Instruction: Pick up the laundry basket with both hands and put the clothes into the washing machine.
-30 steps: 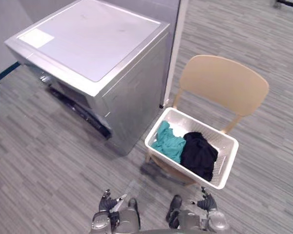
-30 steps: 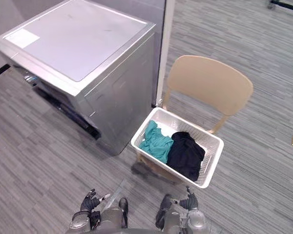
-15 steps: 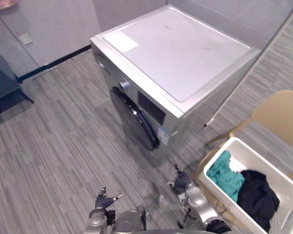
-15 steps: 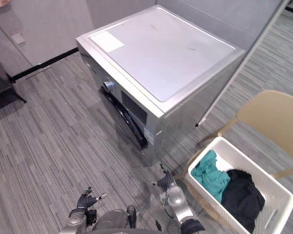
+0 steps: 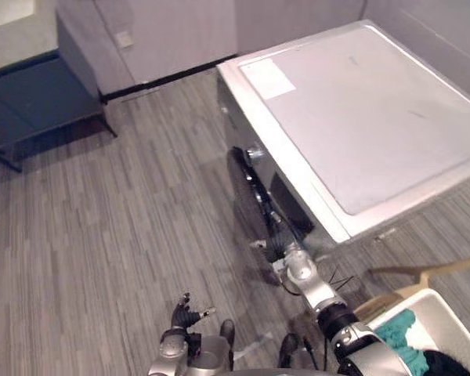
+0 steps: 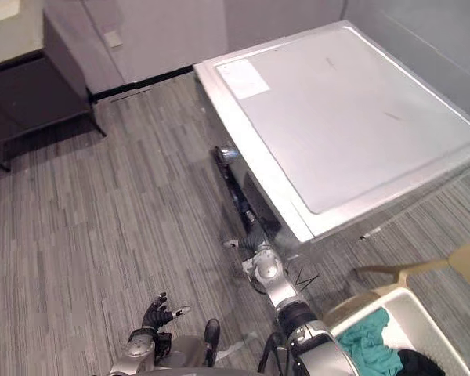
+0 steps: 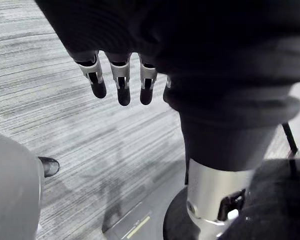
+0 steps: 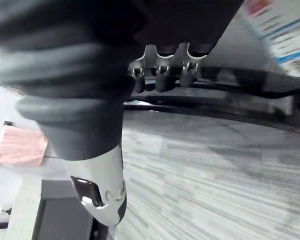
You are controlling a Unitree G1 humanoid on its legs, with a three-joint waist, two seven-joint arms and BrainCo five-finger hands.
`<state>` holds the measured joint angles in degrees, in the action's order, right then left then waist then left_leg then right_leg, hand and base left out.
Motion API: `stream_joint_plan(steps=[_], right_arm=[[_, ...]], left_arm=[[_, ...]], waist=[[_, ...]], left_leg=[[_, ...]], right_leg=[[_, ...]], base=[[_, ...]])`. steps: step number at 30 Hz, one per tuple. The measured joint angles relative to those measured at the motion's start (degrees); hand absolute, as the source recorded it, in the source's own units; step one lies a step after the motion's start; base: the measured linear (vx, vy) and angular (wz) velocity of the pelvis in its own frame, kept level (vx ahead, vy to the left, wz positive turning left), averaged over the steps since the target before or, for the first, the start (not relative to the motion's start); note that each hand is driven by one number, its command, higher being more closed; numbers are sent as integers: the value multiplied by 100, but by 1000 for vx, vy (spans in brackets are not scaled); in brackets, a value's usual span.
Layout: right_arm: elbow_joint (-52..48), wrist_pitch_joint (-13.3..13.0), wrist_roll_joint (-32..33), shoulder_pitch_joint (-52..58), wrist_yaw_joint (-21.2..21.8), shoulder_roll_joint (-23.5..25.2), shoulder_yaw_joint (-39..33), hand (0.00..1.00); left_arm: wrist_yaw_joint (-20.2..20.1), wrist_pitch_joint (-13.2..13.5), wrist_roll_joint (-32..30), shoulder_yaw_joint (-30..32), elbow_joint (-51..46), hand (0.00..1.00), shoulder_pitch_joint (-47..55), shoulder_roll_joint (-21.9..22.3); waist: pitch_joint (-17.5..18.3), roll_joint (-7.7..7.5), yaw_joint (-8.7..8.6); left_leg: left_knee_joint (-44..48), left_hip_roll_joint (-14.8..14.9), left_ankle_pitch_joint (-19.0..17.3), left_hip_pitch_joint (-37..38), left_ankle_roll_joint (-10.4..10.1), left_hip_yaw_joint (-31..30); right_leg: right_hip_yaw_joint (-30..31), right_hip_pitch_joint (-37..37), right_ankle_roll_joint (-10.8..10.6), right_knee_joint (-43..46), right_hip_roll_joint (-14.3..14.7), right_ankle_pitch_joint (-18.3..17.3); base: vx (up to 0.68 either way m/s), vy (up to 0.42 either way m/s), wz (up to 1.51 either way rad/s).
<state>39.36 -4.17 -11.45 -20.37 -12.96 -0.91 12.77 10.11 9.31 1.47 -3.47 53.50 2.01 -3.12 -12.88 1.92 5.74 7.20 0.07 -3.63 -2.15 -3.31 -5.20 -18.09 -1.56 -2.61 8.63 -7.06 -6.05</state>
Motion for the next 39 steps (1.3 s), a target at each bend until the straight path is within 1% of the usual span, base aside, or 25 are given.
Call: stream_joint_plan(steps=[2, 5, 9, 12, 14, 15, 17, 18, 19, 20, 21, 22, 23, 25, 26, 27, 28, 29, 31, 33, 34, 36, 37, 38, 39], right_arm=[[66, 1, 110, -7, -123, -4, -252, 0], [277, 0, 306, -107, -219, -5, -607, 0], [746, 24, 710, -500, -390, 57, -890, 0], [759, 26, 901, -787, -447, 48, -835, 0], [912, 31, 1104, -1181, -552, 46, -713, 0], [928, 32, 1125, -1283, -554, 42, -674, 0], [979, 64, 1316, -1584, -573, 41, -446, 0], [983, 66, 1336, -1693, -554, 44, -292, 0], [1068, 113, 1507, -2008, -565, 105, -162, 0], [1092, 111, 1528, -2047, -559, 108, -151, 0], [1136, 157, 1660, -2397, -552, 121, -173, 0], [1169, 183, 1769, -2720, -524, 137, -349, 0], [1163, 156, 1825, -2919, -480, 136, -438, 0], [900, 16, 2239, -3751, -436, 74, -817, 0], [780, -26, 2287, -3928, -434, 19, -871, 0], [564, -139, 2449, -4266, -439, -107, -923, 0], [404, -230, 2523, -4457, -443, -170, -967, 0], [328, -280, 2634, -4658, -449, -229, -982, 0], [294, -308, 2796, -4800, -469, -325, -954, 0], [283, -307, 2869, -4748, -492, -419, -883, 0], [109, -304, 2886, -4638, -565, -514, -720, 0], [-460, -327, 2876, -4275, -580, -662, -416, 0], [-838, -357, 2845, -4020, -568, -777, -63, 0], [-1125, -403, 2717, -3749, -530, -881, 347, 0], [-1264, -428, 2621, -3586, -485, -944, 543, 0]], left_arm=[[-1, 2, 4, 8, -11, 0, 66, -35], [-1, 4, -1, 4, -41, 0, 65, -54], [-4, 2, -1, -12, -135, 0, 80, -57], [-5, 7, 0, -73, -226, 0, 77, -51], [1, 1, 6, -88, -241, 0, 17, -49], [3, -2, 10, -85, -243, 0, 1, -64], [28, 0, 13, -77, -252, 0, -105, -81], [42, 1, 14, -78, -278, 0, -118, -99], [76, 3, 32, -101, -424, 0, -121, -134], [86, 3, 37, -104, -444, 0, -121, -137], [138, 6, 68, -137, -632, 0, -133, -164], [154, 6, 71, -153, -820, 0, -144, -185], [160, 9, 88, -166, -921, 0, -159, -190], [170, 62, 304, -379, -1350, 0, -210, -196], [167, 99, 318, -403, -1445, 0, -203, -174], [153, 186, 482, -419, -1618, 0, -182, -166], [147, 224, 580, -441, -1624, 0, -198, -158], [141, 234, 685, -490, -1700, 0, -205, -138], [119, 259, 810, -519, -1780, 0, -208, -85], [113, 269, 814, -538, -1847, 0, -209, -25], [107, 286, 827, -582, -1953, 0, -213, -2], [107, 338, 919, -621, -1990, 0, -336, 24], [110, 352, 919, -621, -2011, 0, -454, -4], [117, 348, 916, -641, -2012, 0, -599, -46], [118, 347, 911, -679, -2014, 0, -654, -79]], waist=[[3, -5, 5], [4, -4, 139], [-3, 8, 168], [-66, 116, 288], [-158, 277, 323], [-190, 297, 341], [-274, 319, 521], [-301, 321, 557], [-344, 317, 655], [-347, 318, 663], [-366, 322, 789], [-369, 324, 860], [-371, 326, 906], [-411, 358, 1045], [-417, 371, 1103], [-440, 373, 1166], [-462, 336, 1228], [-474, 327, 1248], [-492, 313, 1258], [-498, 304, 1256], [-515, 279, 1232], [-557, 209, 1206], [-616, 112, 1162], [-668, 24, 1037], [-687, -10, 985]], left_leg=[[60, -66, 1, -16, 2, -211], [85, -100, 36, -91, 15, -422], [-99, -130, 349, -251, -47, -733], [-230, -86, 550, -435, -92, -899], [-339, -4, 583, -646, -114, -999], [-350, 5, 583, -717, -115, -1032], [-332, 11, 580, -915, -142, -1086], [-323, 4, 586, -964, -152, -1128], [-325, -8, 622, -1062, -210, -1252], [-326, -9, 627, -1076, -217, -1273], [-342, -30, 663, -1218, -276, -1430], [-381, -40, 698, -1344, -332, -1597], [-437, -59, 706, -1390, -343, -1669], [-590, -112, 767, -1610, -362, -1808], [-626, -121, 913, -1638, -367, -1826], [-638, -178, 1225, -1719, -362, -1878], [-684, -273, 1302, -1761, -369, -2010], [-738, -348, 1401, -1821, -404, -2126], [-750, -417, 1437, -1887, -424, -2174], [-750, -425, 1439, -1887, -424, -2149], [-750, -416, 1439, -1887, -423, -2117], [-750, -322, 1440, -1879, -422, -1995], [-750, -207, 1440, -1863, -422, -1853], [-750, -86, 1440, -1854, -421, -1720], [-750, -15, 1440, -1853, -421, -1634]], right_leg=[[-225, -173, -30, -105, -6, 19], [-403, -237, -31, -151, -14, 19], [-714, -195, -35, -190, -8, 24], [-792, 29, -10, -107, 31, 40], [-870, 360, 48, 183, 49, -39], [-887, 466, 65, 284, 42, -61], [-903, 714, 101, 581, 2, -125], [-927, 756, 100, 655, -14, -157], [-1072, 832, 100, 765, -40, -247], [-1096, 839, 106, 775, -42, -256], [-1288, 949, 94, 905, -88, -351], [-1519, 1060, 113, 1044, -153, -451], [-1661, 1110, 111, 1131, -206, -521], [-2215, 1251, 147, 1637, -527, -859], [-2323, 1277, 143, 1821, -615, -978], [-2535, 1303, 104, 2191, -798, -1243], [-2644, 1339, 80, 2389, -941, -1372], [-2684, 1392, 50, 2522, -1040, -1470], [-2729, 1400, -2, 2564, -1100, -1554], [-2713, 1390, -6, 2515, -1095, -1555], [-2671, 1400, -6, 2460, -1076, -1553], [-2536, 1433, 60, 2294, -950, -1462], [-2349, 1476, 111, 2126, -793, -1348], [-2174, 1505, 147, 1914, -625, -1219], [-2076, 1528, 166, 1807, -526, -1135]], base=[[30, 9, 65], [-25, -1, 43], [-120, -26, 46], [-153, -21, 24], [-238, -2, 25], [-239, 9, 14], [-215, 3, 8], [-175, -24, 28], [-121, -33, 28], [-108, -51, 53], [-81, -74, 69], [-59, -92, 90], [-14, -171, 121], [21, -184, 136], [19, -168, 119], [30, -169, 100], [48, -186, 110], [58, -160, 79], [83, -174, 49], [61, -98, 6], [33, -80, -26], [-1, -75, -49], [-53, -75, -84], [-71, -67, -91], [-99, -37, -99]])
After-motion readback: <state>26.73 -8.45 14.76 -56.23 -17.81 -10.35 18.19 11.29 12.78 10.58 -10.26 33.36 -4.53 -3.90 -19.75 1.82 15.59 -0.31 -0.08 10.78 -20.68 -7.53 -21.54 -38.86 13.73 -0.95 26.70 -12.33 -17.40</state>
